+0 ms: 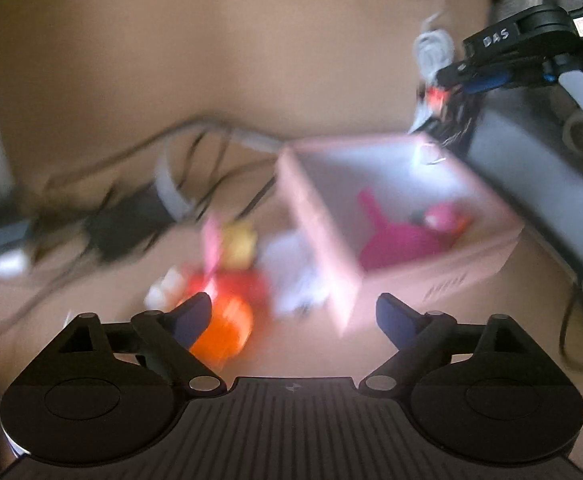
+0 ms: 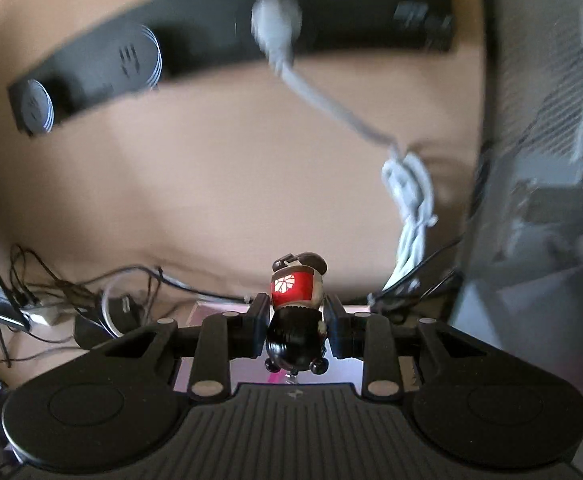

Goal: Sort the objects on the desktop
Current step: 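Lower the pink pig into the pink box with left tool while right tool lowers figure, then move the left tool to the orange cup while the right tool moves to the red lid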

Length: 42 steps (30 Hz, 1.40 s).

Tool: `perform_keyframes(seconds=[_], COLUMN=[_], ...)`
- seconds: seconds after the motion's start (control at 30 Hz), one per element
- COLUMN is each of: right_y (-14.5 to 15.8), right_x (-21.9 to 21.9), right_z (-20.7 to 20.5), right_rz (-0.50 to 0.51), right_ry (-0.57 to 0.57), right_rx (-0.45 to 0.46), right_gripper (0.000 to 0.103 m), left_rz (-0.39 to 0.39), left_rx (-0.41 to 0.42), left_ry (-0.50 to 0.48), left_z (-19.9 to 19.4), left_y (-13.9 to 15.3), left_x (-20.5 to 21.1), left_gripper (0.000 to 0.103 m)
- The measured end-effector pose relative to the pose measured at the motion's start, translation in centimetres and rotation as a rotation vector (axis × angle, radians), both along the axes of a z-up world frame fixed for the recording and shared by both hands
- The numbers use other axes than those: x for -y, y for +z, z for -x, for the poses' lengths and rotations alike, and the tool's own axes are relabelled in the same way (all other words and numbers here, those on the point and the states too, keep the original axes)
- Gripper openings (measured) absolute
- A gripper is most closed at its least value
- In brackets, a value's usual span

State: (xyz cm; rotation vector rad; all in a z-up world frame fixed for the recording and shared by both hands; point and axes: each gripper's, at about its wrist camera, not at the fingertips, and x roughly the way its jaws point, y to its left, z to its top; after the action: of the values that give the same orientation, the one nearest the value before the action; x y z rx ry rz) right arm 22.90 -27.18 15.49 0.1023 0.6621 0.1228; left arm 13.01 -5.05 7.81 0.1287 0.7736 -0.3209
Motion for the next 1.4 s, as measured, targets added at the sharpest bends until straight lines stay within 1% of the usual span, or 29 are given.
perform_keyframes(seconds=[0.03, 0.07, 0.13, 0.23, 0.3, 0.37, 0.47, 0.53, 0.57, 0.63, 0.7, 0.77, 0.83, 0.93, 1.03, 1.07, 1.13, 1.2, 1.23, 1.27, 1.33, 1.4], right_y=[-0.5, -0.7, -1.2, -1.6, -2.2, -2.8, -4.1, -5.1, -5.5, -6.1, -6.7, -7.4, -8.5, -10.1, -10.9, -11.1, -11.2, -11.2, -11.2, -11.3, -11.5, -11.5], right_x=[-0.1, 0.0, 0.0, -1.0, -3.1, -5.7, -9.7, -12.3, -13.6, -15.9, -18.0, -19.9, -21.2, -22.4, -23.2, -23.3, -23.1, -22.9, -22.7, -22.6, -22.4, -22.2], right_z=[-0.3, -0.2, 0.0, 1.3, 2.5, 3.5, 4.5, 3.8, 3.3, 2.1, 1.0, -0.4, -1.7, -3.1, -3.7, -3.8, -3.9, -3.2, -2.7, -2.1, -0.5, 1.8], right_rz=[0.005, -0.001, -0.022, -0.009, 0.016, 0.057, 0.104, 0.108, 0.117, 0.145, 0.188, 0.244, 0.29, 0.34, 0.408, 0.399, 0.36, 0.338, 0.312, 0.291, 0.262, 0.246], right_ry=[-0.024, -0.038, -0.045, -0.012, 0.062, 0.141, 0.249, 0.294, 0.313, 0.339, 0.357, 0.36, 0.347, 0.334, 0.345, 0.362, 0.374, 0.381, 0.396, 0.41, 0.437, 0.479], right_rx=[-0.005, -0.008, -0.024, -0.044, -0.049, -0.039, -0.039, -0.074, -0.084, -0.094, -0.114, -0.126, -0.139, -0.162, -0.148, -0.168, -0.209, -0.217, -0.231, -0.244, -0.264, -0.27], right_gripper=[0.038, 0.041, 0.041, 0.041, 0.042, 0.049, 0.052, 0.056, 0.056, 0.056, 0.053, 0.052, 0.052, 0.05, 0.044, 0.039, 0.033, 0.033, 0.029, 0.02, 0.01, 0.01], left_rz=[0.002, 0.006, 0.017, 0.016, 0.004, 0.014, 0.016, 0.019, 0.015, 0.015, 0.039, 0.077, 0.091, 0.09, 0.062, 0.054, 0.051, 0.047, 0.046, 0.043, 0.038, 0.035], left_rx=[-0.021, -0.037, -0.07, -0.094, -0.092, -0.093, -0.102, -0.115, -0.126, -0.108, -0.095, -0.112, -0.124, -0.121, -0.114, -0.114, -0.119, -0.123, -0.124, -0.125, -0.123, -0.124], left_ry=[0.025, 0.045, 0.087, 0.153, 0.196, 0.241, 0.288, 0.312, 0.325, 0.338, 0.366, 0.397, 0.409, 0.409, 0.413, 0.416, 0.426, 0.44, 0.441, 0.438, 0.43, 0.416], left_z=[0.6, 1.1, 1.9, 2.7, 3.1, 3.6, 4.8, 5.2, 5.5, 6.3, 7.4, 8.0, 8.6, 9.3, 9.8, 9.8, 9.9, 9.9, 9.9, 9.8, 9.9, 10.0], left_y=[-0.5, -0.9, -1.8, -2.8, -2.8, -2.7, -2.7, -3.0, -2.9, -2.5, -2.1, -2.1, -2.2, -2.0, -2.1, -2.2, -2.3, -2.4, -2.5, -2.5, -2.6, -2.6], left_x=[-0.7, -1.4, -2.6, -4.0, -4.8, -5.7, -7.3, -8.1, -8.5, -9.0, -9.8, -10.7, -11.2, -11.5, -11.5, -11.5, -11.6, -11.7, -11.6, -11.6, -11.3, -10.9], left_gripper=[0.095, 0.096, 0.096, 0.096, 0.096, 0.097, 0.097, 0.097, 0.097, 0.098, 0.1, 0.1, 0.101, 0.1, 0.101, 0.101, 0.101, 0.101, 0.101, 0.101, 0.101, 0.101])
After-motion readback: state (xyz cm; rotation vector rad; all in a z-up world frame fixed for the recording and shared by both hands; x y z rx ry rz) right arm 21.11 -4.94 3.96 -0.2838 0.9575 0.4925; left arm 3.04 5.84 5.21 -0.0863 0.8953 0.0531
